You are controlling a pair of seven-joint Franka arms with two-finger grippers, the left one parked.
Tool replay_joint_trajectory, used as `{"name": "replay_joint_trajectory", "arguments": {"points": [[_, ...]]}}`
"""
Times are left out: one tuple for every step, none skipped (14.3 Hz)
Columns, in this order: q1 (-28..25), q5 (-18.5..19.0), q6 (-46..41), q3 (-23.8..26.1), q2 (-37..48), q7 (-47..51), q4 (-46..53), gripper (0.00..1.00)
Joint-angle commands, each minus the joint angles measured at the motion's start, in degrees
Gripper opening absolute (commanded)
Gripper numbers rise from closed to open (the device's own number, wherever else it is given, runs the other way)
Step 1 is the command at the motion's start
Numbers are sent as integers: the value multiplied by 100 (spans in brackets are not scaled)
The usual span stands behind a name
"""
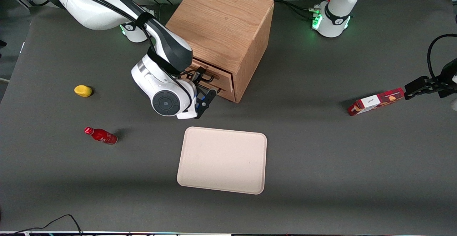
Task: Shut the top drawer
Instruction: 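Push the drawer front with the right gripper into the cabinet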
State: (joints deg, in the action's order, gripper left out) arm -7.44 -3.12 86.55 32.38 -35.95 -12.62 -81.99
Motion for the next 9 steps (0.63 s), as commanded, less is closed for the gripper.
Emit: {"name": "replay_joint_trajectory", "arguments": {"points": [[6, 57, 116, 84, 168, 251, -300, 100], [6, 57, 116, 84, 168, 269, -300, 100], [15, 57, 116, 111, 168, 286, -300, 100], [6, 57, 116, 111, 168, 286, -300, 100], [6, 57, 116, 111, 168, 304, -308, 100], [6, 57, 116, 111, 168, 304, -309, 100], [6, 57, 116, 120, 168, 330, -326, 100], [6, 57, 116, 120, 168, 330, -326, 100], [15, 57, 116, 120, 176, 330, -326, 100]]}}
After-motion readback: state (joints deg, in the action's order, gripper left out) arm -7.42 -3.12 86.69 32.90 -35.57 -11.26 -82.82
